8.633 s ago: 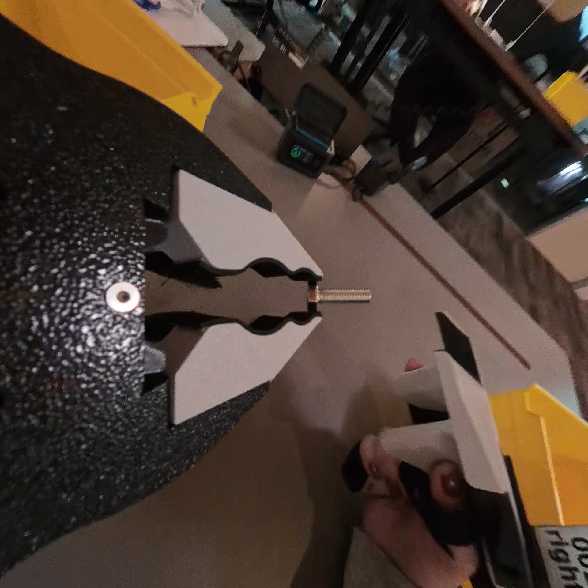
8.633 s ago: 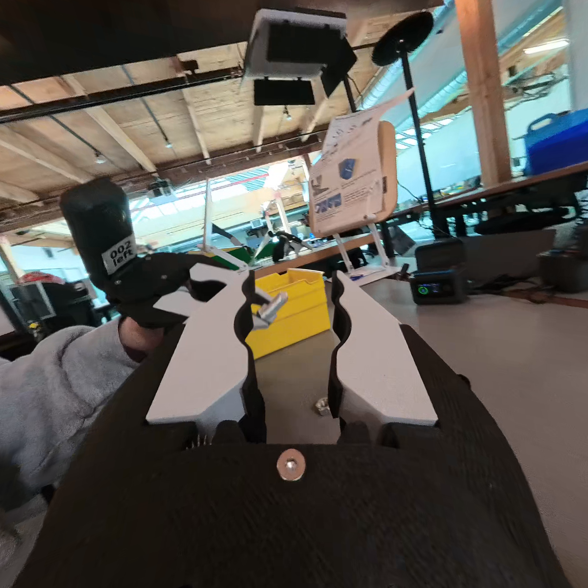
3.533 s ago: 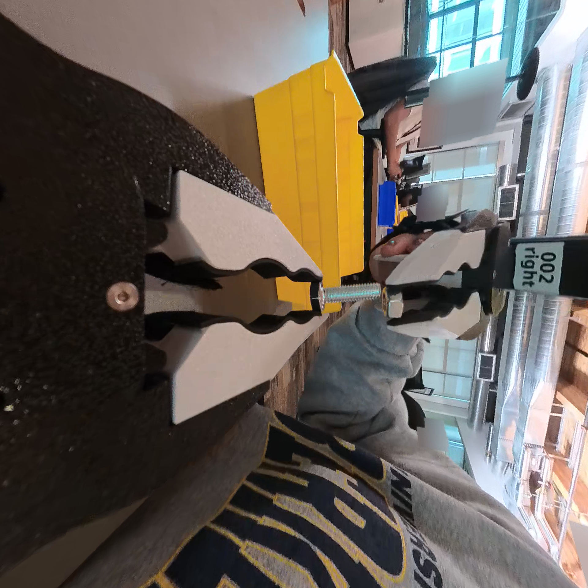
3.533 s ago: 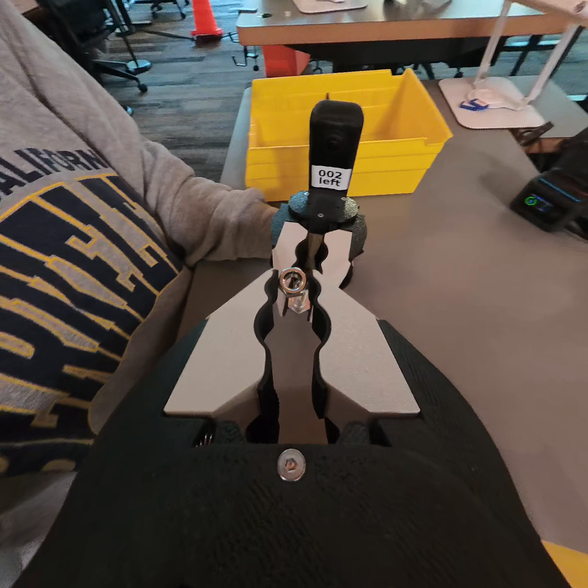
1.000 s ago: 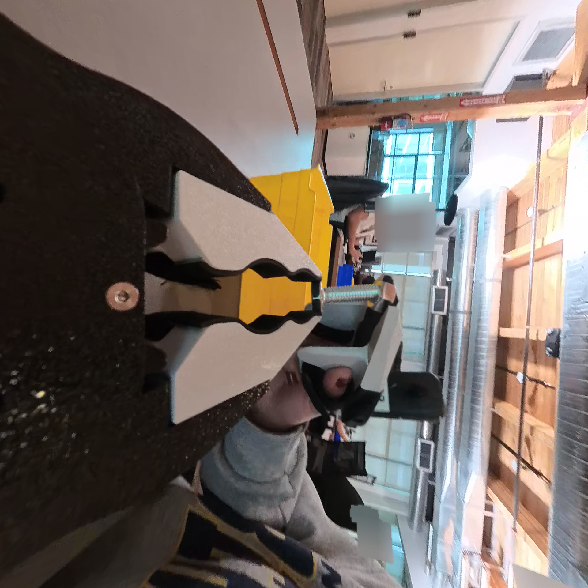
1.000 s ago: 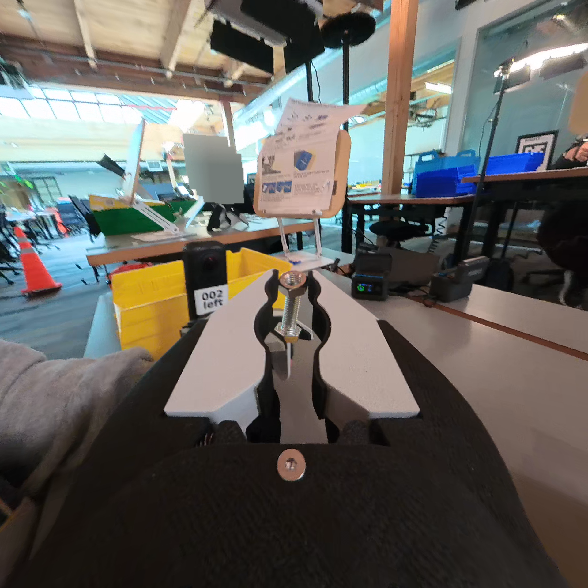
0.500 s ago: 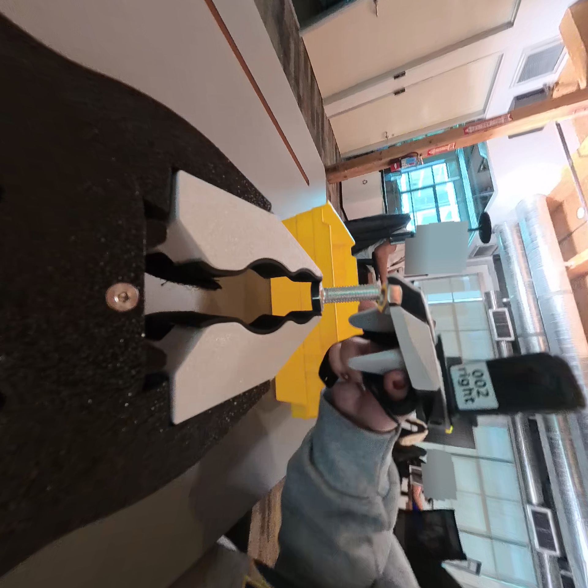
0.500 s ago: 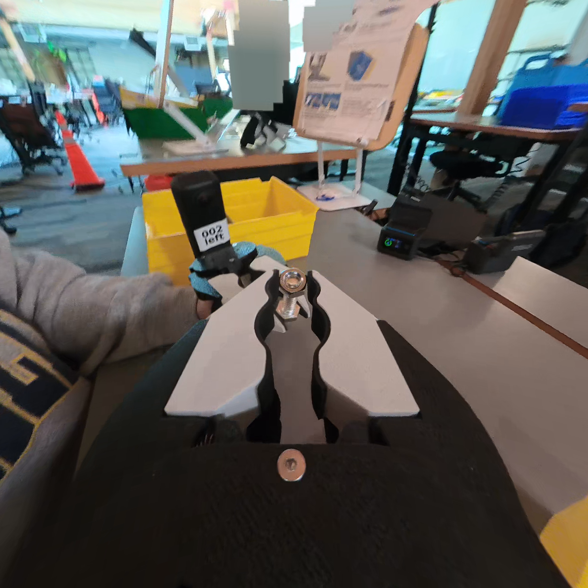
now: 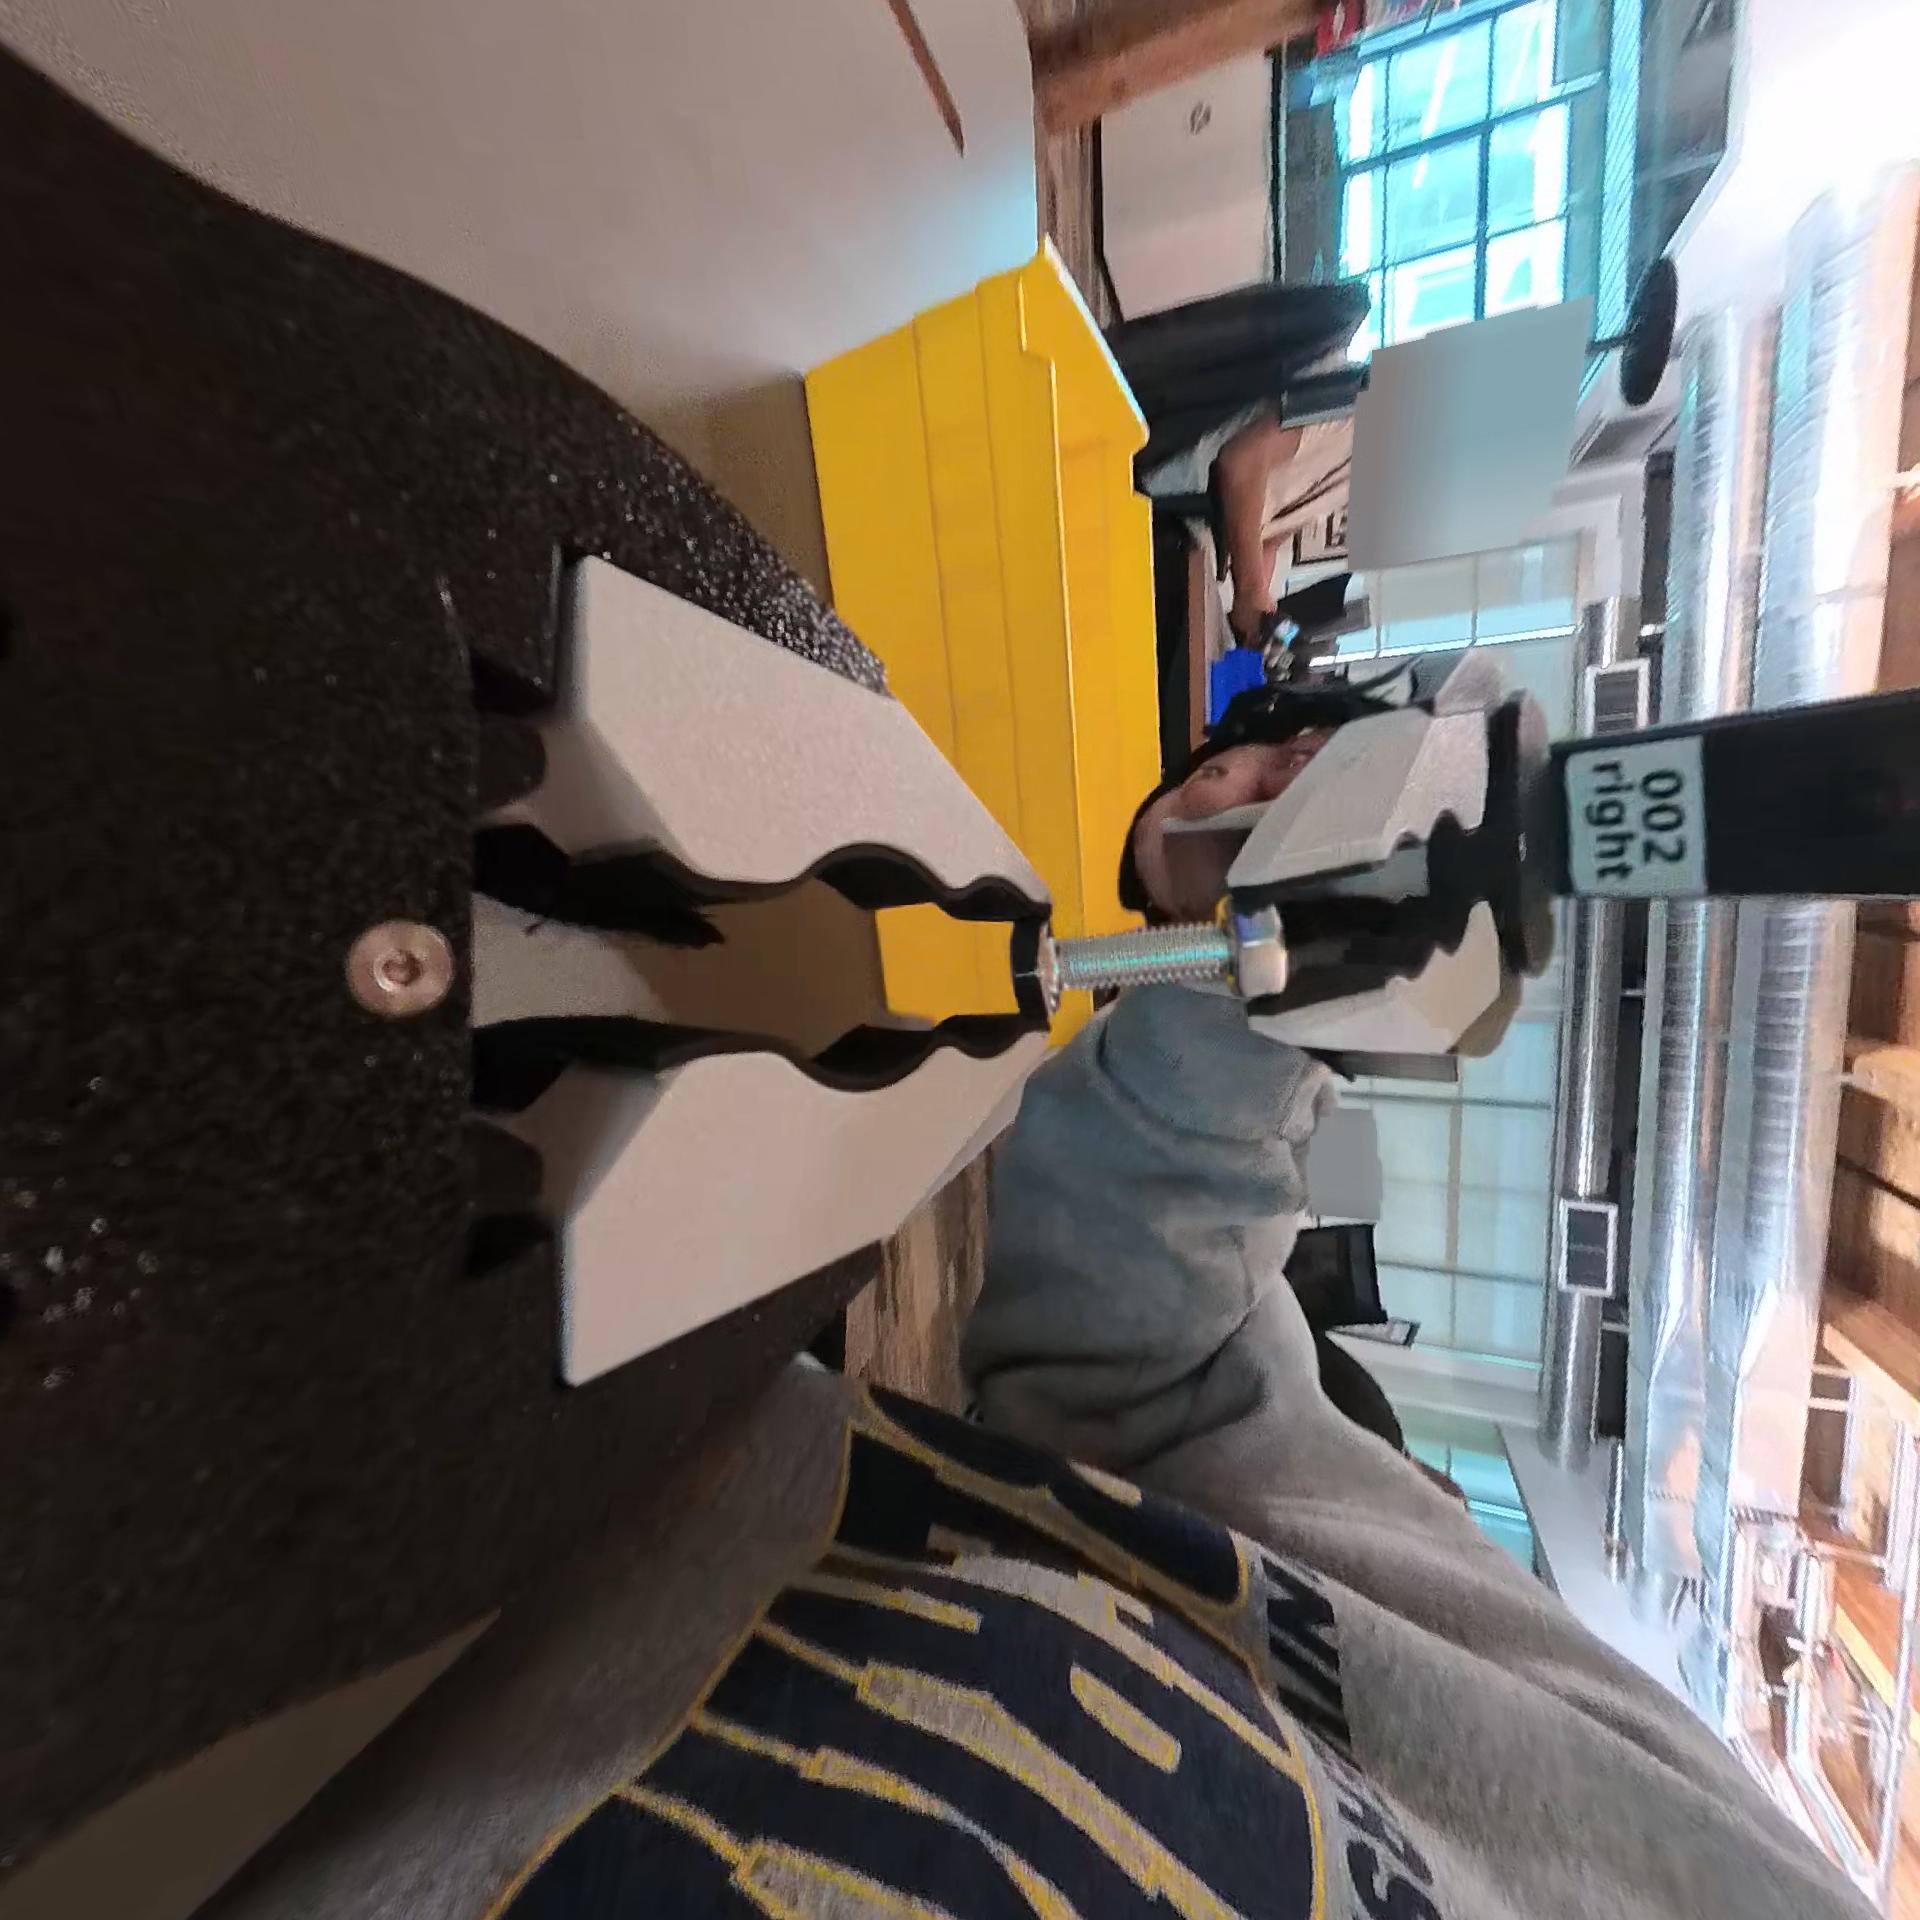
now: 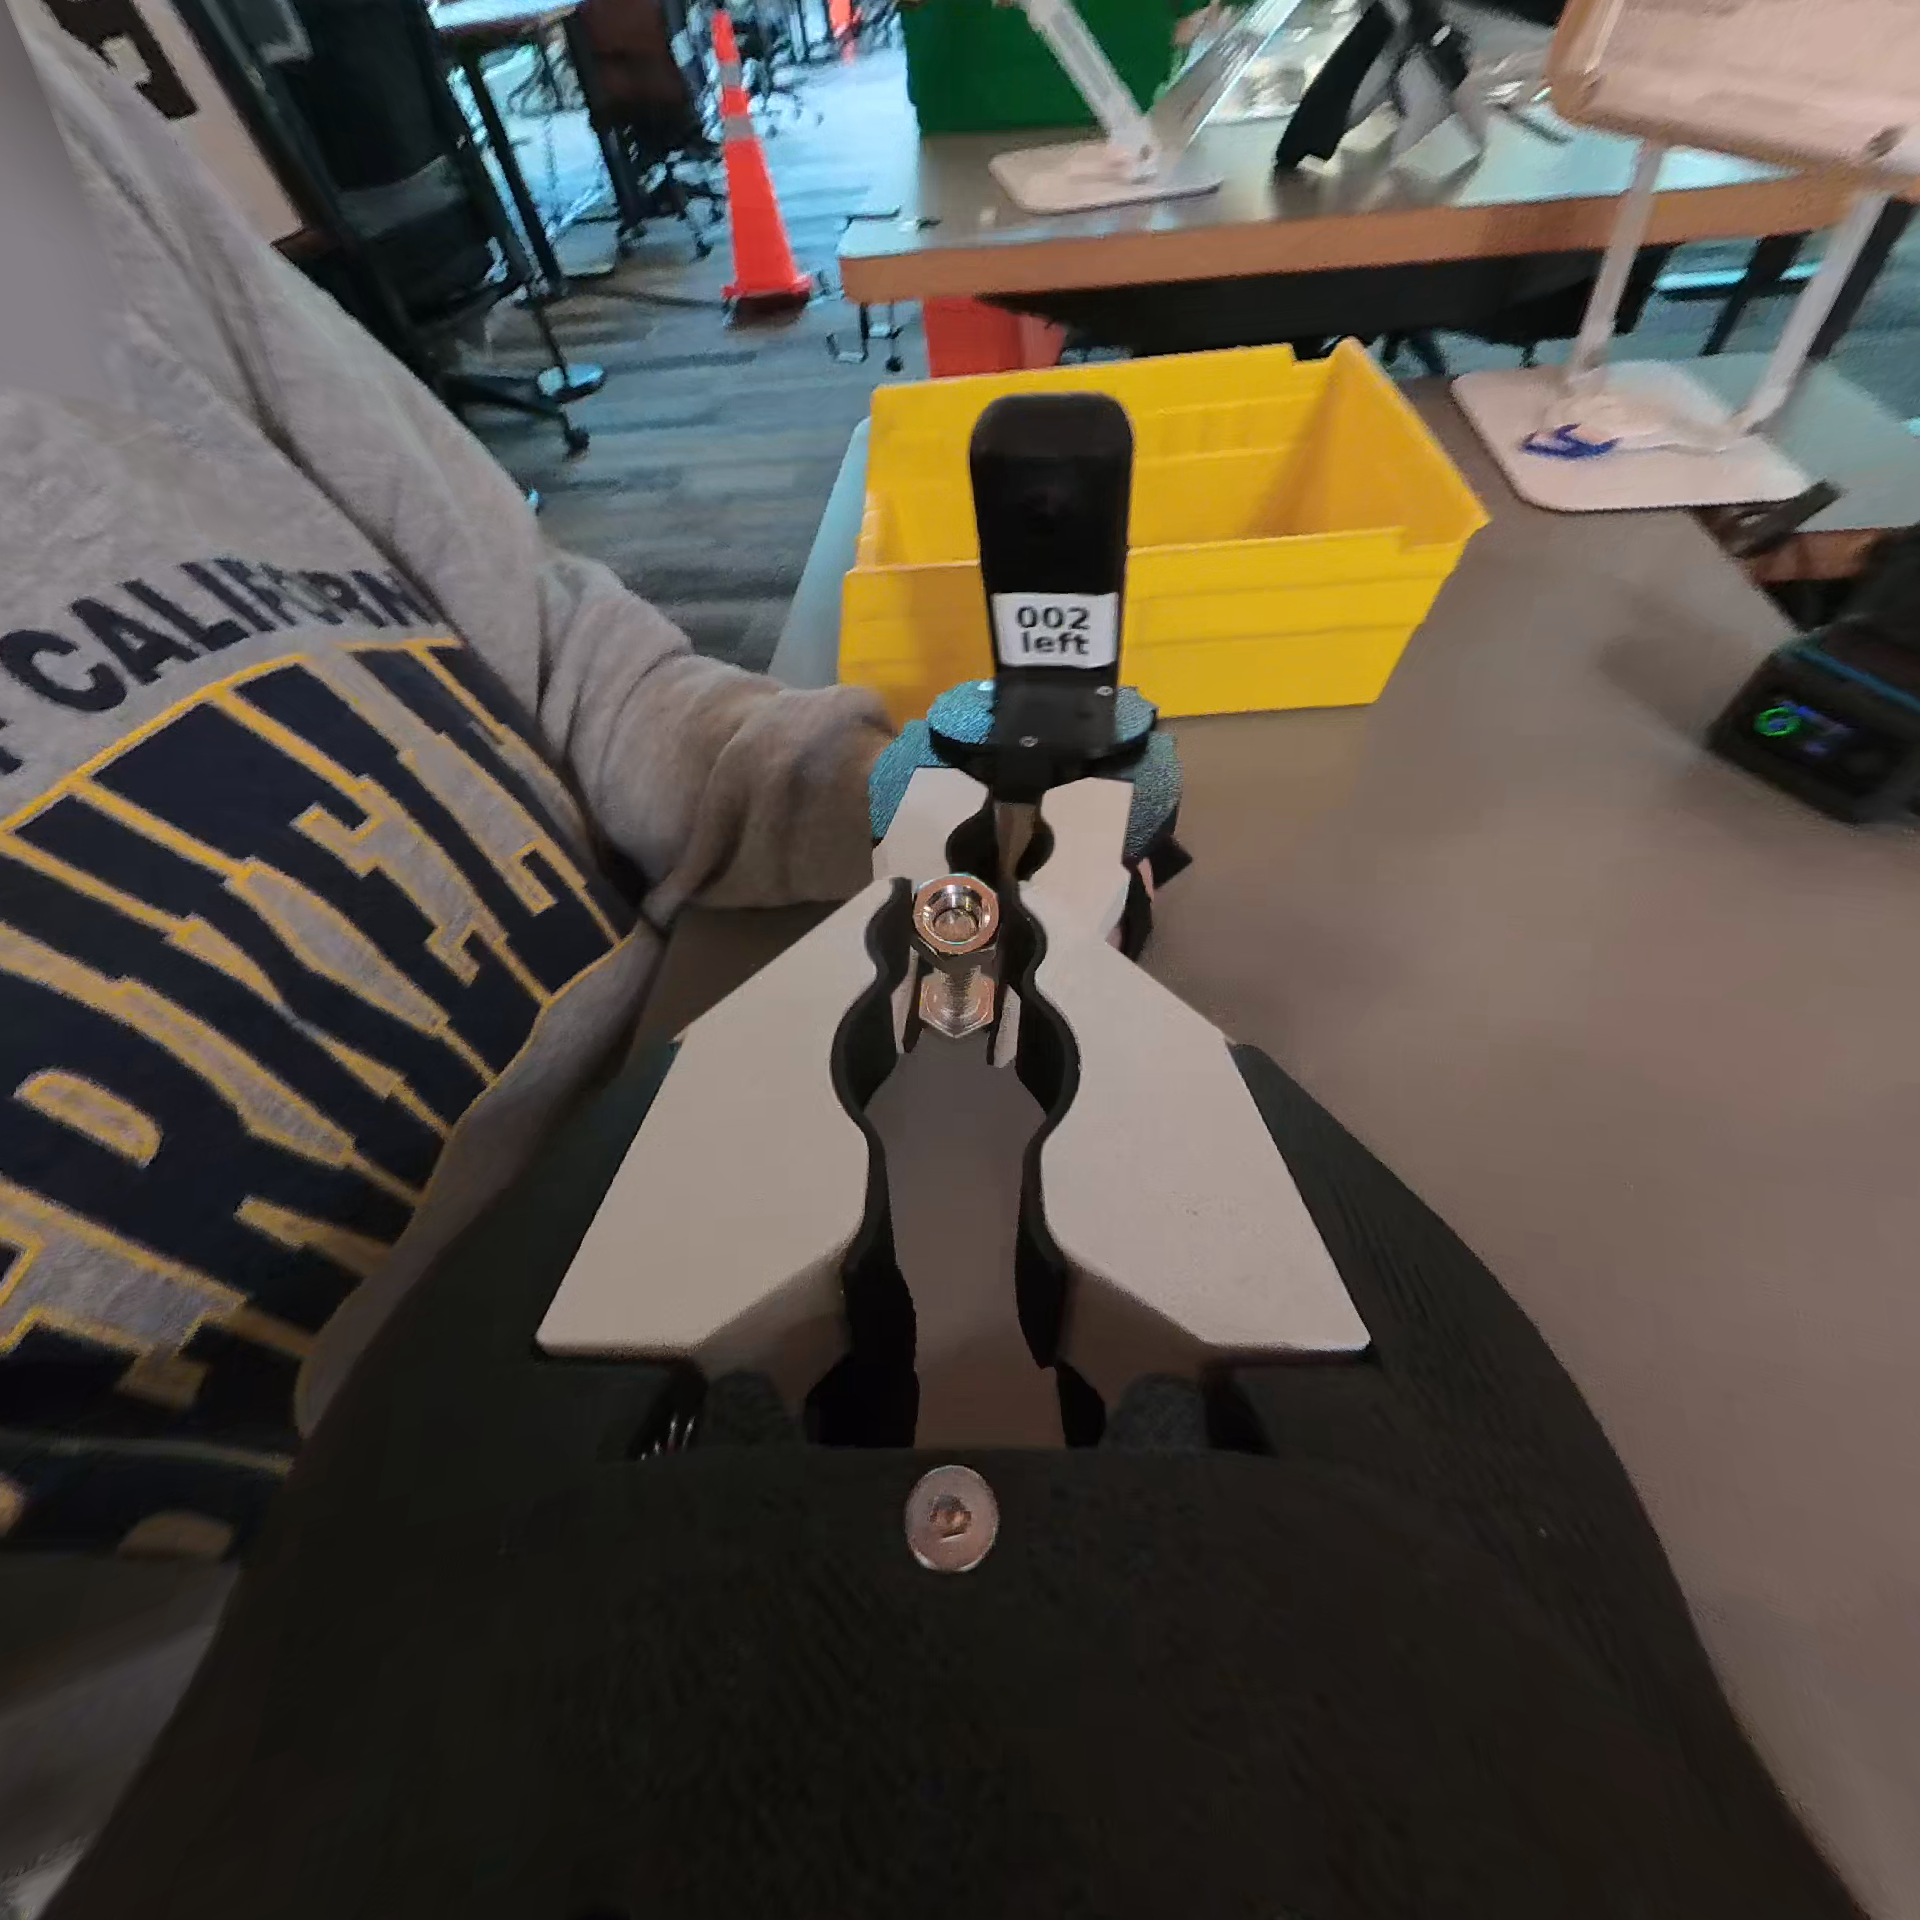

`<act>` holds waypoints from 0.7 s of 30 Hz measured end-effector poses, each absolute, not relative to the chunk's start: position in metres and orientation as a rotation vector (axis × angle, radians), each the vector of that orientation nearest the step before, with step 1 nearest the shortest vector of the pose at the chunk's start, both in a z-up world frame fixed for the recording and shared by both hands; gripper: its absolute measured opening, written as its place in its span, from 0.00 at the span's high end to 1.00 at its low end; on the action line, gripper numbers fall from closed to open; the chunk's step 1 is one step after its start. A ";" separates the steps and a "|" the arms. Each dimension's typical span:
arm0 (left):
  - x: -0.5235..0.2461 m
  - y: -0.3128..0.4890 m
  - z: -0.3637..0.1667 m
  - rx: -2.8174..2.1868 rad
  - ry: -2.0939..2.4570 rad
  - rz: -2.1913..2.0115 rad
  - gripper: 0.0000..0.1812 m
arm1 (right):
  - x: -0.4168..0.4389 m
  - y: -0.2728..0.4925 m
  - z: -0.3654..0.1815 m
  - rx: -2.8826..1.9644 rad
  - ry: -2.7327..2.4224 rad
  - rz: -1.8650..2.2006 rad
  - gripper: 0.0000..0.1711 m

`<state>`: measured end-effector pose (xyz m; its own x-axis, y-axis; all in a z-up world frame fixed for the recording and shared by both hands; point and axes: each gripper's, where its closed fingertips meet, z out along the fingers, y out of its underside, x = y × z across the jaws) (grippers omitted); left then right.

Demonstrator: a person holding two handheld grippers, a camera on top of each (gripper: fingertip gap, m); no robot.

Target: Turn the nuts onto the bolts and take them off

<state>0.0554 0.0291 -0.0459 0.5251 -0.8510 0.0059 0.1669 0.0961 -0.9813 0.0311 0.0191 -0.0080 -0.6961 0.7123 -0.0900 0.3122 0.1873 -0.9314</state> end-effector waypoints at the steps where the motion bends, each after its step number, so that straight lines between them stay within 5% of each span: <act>1: 0.058 0.028 -0.047 -1.254 0.699 -0.873 0.91 | 0.033 0.019 -0.009 -0.962 -2.132 1.513 0.91; 21: 0.031 0.068 -0.070 -1.426 0.581 -0.451 0.92 | 0.008 0.052 -0.030 -1.348 -1.806 0.979 0.90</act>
